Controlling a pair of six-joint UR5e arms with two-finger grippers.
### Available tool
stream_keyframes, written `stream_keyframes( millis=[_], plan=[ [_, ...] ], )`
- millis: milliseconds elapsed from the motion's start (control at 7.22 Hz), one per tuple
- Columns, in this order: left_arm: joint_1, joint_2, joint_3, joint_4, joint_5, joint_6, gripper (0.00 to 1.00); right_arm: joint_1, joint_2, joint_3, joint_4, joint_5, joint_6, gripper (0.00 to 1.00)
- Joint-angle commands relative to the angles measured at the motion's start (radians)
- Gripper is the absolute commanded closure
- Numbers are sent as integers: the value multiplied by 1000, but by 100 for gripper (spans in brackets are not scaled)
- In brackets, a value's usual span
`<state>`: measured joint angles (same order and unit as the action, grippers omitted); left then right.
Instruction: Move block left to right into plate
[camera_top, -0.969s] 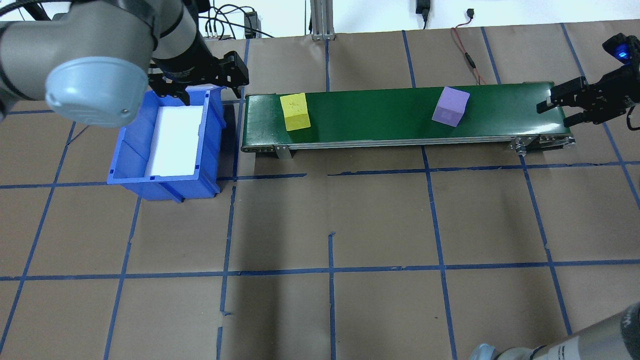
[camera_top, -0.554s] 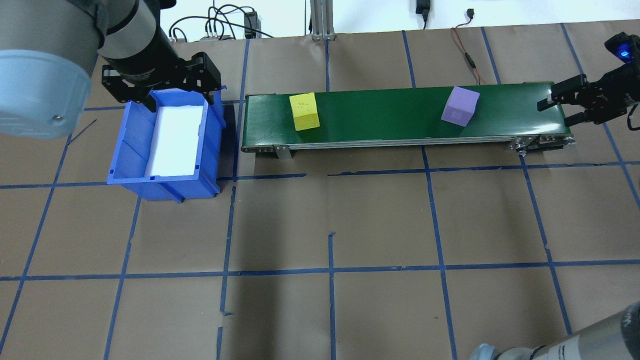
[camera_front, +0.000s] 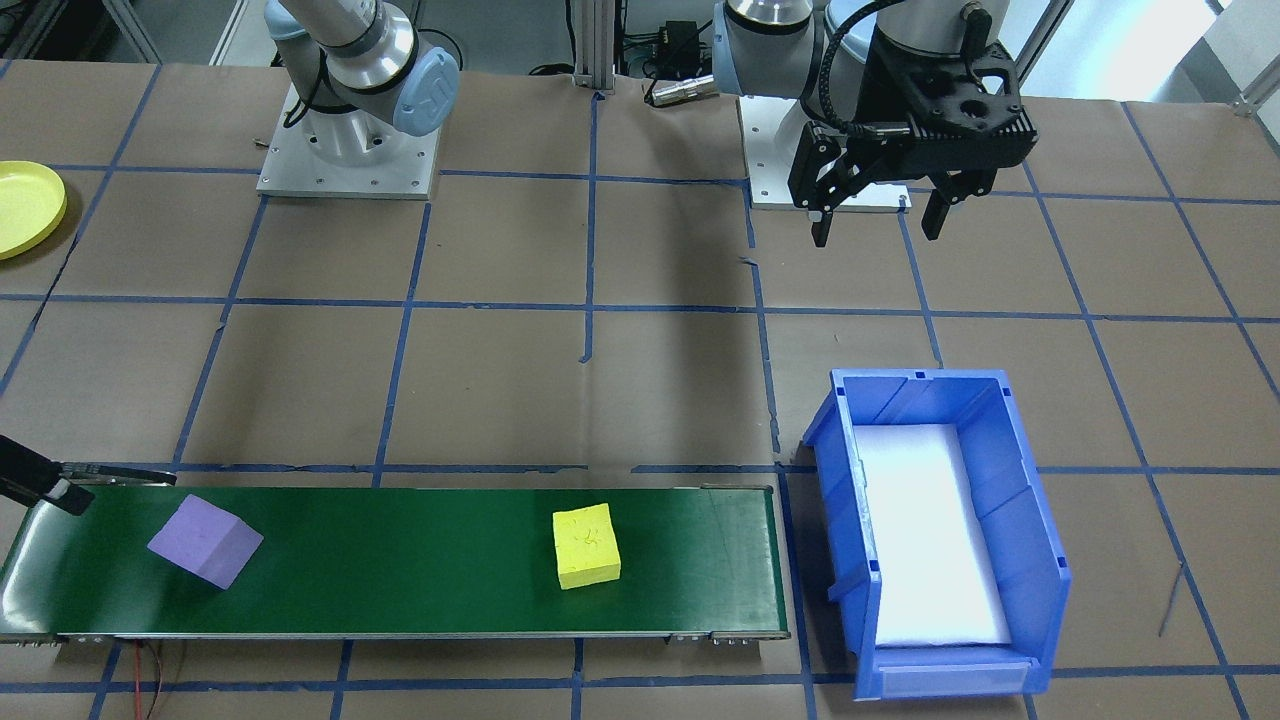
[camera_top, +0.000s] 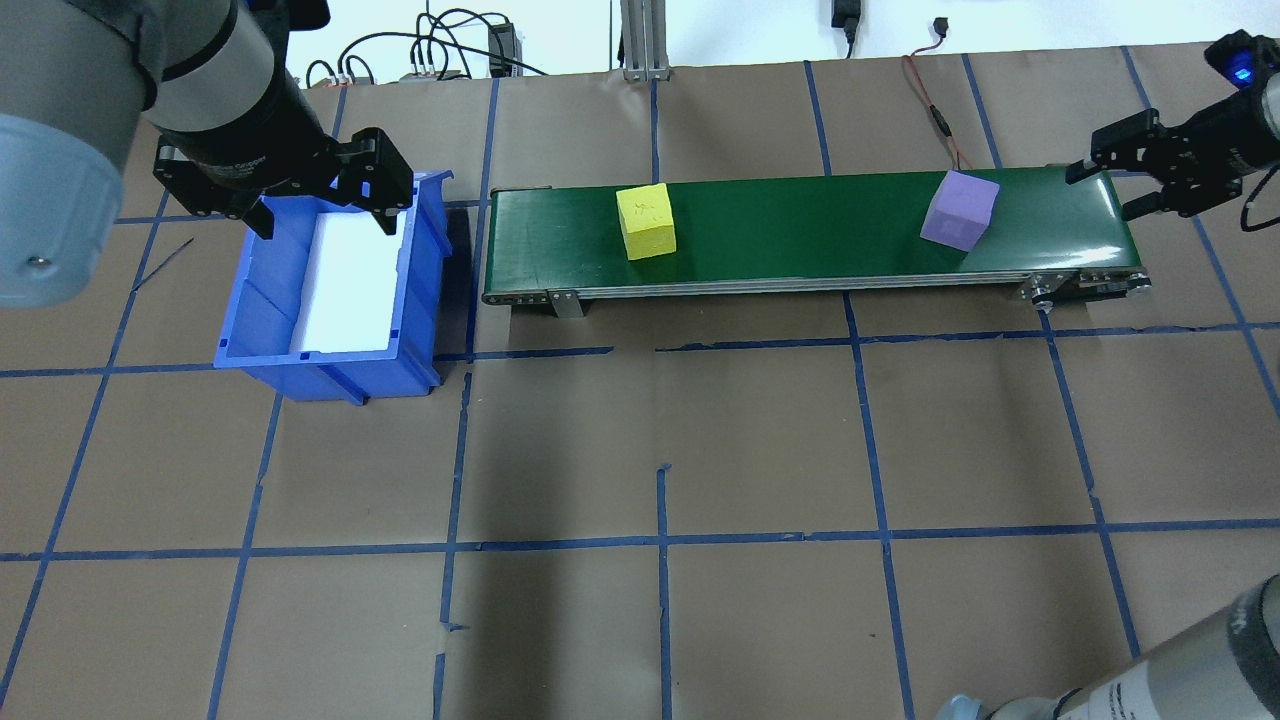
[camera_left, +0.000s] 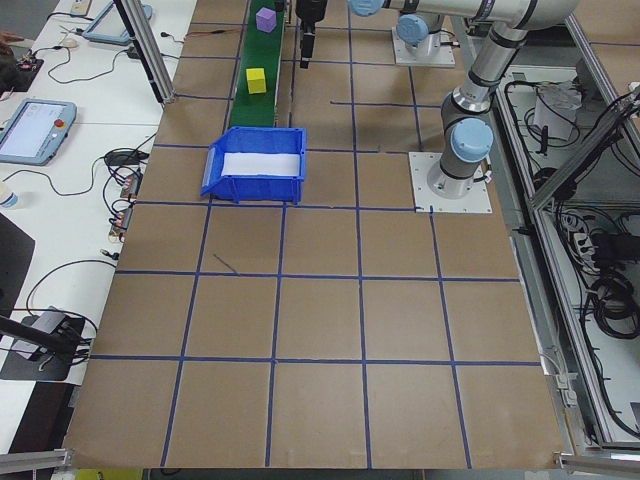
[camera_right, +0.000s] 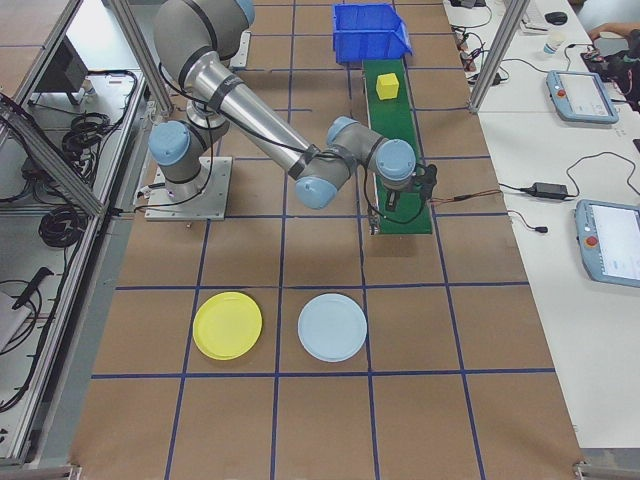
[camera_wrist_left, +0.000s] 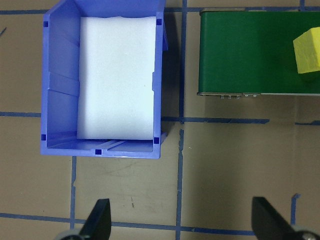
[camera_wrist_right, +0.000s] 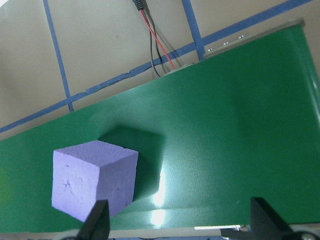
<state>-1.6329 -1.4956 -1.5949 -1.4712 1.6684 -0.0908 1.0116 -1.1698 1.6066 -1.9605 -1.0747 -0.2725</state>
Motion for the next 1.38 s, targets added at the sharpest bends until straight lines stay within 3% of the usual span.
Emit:
stream_keyframes(
  millis=[0,554,831,969,1246],
  plan=[
    [1,21,-7,-1,-2,2,0,30,9,-5,-17,-1,68,0],
    [1,17,-31,2,-7,2,0,47,25,-25,-20,-1,130,0],
    [-1,17,-31,3,-10,2,0,47,50,-25,-47,-7,130,0],
    [-1,17,-33,3,-31,2,0,47,83,-25,-96,-37,130,0],
    [2,18,-28,5,-29,8,0,47,96,-27,-104,-39,137,0]
  ],
)
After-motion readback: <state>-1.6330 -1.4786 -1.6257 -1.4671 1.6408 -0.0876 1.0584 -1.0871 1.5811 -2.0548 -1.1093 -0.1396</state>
